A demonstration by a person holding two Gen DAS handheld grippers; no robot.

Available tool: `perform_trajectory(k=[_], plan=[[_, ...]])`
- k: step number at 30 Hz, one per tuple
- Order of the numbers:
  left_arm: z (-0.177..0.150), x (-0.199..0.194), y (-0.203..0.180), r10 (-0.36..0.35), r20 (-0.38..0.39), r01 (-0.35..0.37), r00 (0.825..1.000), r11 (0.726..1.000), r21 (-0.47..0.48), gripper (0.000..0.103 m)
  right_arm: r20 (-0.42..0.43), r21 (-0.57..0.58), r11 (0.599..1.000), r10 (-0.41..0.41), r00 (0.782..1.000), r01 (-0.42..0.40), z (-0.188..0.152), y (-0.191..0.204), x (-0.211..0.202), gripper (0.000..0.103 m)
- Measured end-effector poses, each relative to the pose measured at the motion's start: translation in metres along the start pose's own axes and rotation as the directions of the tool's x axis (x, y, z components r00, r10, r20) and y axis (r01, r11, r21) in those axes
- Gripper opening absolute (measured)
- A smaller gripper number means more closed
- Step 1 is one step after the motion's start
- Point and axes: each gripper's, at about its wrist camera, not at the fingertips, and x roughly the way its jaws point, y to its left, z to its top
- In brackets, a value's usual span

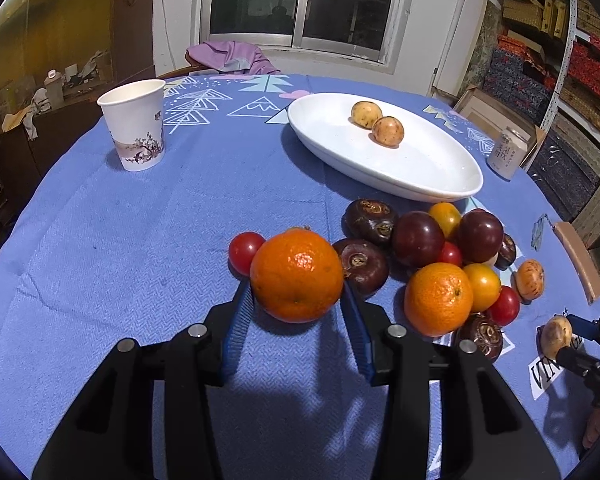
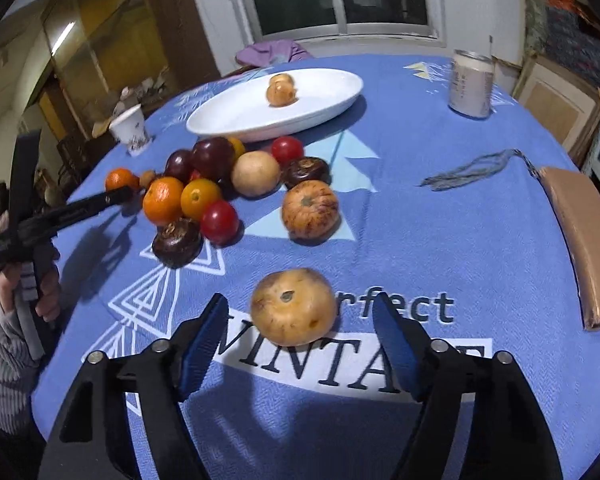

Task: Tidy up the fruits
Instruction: 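Place the orange and brown pear on the white plate, opening both tools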

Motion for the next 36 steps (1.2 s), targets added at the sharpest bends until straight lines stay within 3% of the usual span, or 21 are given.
perform_trajectory(k=[4, 8, 15, 18, 23, 29, 36], plan=[[0.000, 0.000, 0.001, 0.002, 0.001, -0.002, 1.000, 1.000, -0.001, 0.044, -0.045, -0.058, 0.998, -0.020, 0.999, 0.017, 0.001, 0.012, 0.009, 0.058], [0.000, -0.002, 0.001, 0.000, 0.007, 0.000, 1.000, 1.000, -0.001, 0.044, -0.059, -0.045, 0.998, -0.050, 0.997, 0.048, 0.003, 0.008, 0.013, 0.046], [0.005, -0.009, 0.002, -0.012, 0.024, 0.013, 1.000, 1.000, -0.012, 0.044, -0.035, 0.010, 1.000, -0.001, 0.999, 0.001, 0.007, -0.003, 0.007, 0.045], [0.023, -0.010, 0.001, -0.041, 0.017, 0.041, 0.999, 0.999, -0.025, 0.044, -0.001, 0.028, 1.000, 0.012, 1.000, -0.012, 0.031, -0.008, -0.004, 0.045], [0.075, 0.001, -0.021, -0.003, 0.049, 0.002, 0.999, 1.000, 0.031, 0.044, 0.082, 0.008, 1.000, 0.008, 0.997, -0.009, 0.106, -0.002, -0.012, 0.045], [0.120, 0.049, -0.042, -0.064, 0.006, 0.064, 0.998, 0.998, -0.008, 0.044, 0.043, 0.041, 0.999, 0.016, 0.999, -0.018, 0.171, -0.001, 0.051, 0.045], [0.134, 0.104, -0.045, -0.087, -0.084, 0.083, 0.993, 0.996, -0.042, 0.044, -0.017, 0.038, 0.999, 0.011, 1.000, -0.010, 0.194, 0.001, 0.109, 0.046]])
